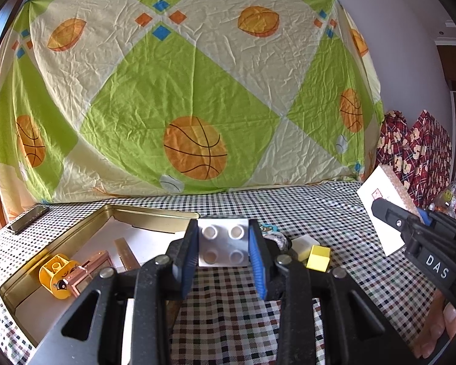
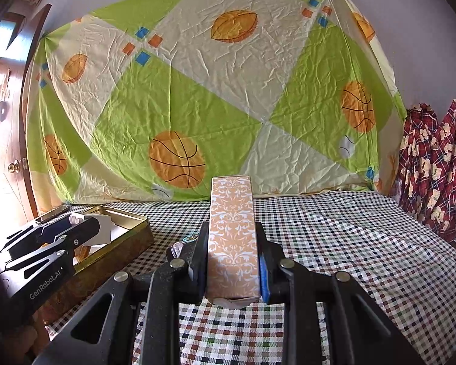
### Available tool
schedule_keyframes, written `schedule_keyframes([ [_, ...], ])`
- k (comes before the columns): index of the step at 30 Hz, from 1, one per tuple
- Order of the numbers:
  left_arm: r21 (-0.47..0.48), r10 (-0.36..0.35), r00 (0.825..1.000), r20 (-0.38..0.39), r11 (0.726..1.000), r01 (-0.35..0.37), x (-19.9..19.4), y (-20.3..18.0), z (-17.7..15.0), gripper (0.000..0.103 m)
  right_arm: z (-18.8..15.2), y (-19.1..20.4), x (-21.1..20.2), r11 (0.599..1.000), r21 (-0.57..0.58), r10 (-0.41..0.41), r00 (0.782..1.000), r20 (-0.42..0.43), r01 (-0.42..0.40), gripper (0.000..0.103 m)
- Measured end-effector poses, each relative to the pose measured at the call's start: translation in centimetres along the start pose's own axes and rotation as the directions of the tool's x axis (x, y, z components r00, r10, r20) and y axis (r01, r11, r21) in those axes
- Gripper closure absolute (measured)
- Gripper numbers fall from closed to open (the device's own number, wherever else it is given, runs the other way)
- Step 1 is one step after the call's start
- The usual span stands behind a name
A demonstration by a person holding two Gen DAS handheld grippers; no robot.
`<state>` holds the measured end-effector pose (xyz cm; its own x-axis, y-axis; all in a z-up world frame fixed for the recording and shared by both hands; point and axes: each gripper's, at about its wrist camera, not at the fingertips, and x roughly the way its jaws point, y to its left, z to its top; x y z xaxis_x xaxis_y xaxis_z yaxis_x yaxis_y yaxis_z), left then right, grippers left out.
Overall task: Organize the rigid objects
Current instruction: 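Carry the white block and patterned box toward the gold tin with both tools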
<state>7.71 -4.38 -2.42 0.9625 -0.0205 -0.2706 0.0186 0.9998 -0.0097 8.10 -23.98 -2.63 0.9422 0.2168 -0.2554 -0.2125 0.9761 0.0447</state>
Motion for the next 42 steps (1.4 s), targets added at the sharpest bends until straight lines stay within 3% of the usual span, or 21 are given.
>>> schedule_keyframes([
  [17, -0.040, 0.048, 0.999, 0.007, 0.998, -0.048, -0.6, 2.0, -0.2, 0.072, -0.1, 2.9, 0.4, 0.997, -0.021, 0.076, 0.997, 0.012, -0.076, 0.075],
  [42, -0.082, 0.086, 0.992, 0.088, 0.993, -0.079, -3.3, 4.8, -0.5, 0.072, -0.1, 5.4, -0.1, 0.986, -0.032, 0.163, 0.985, 0.058, -0.161, 0.075],
])
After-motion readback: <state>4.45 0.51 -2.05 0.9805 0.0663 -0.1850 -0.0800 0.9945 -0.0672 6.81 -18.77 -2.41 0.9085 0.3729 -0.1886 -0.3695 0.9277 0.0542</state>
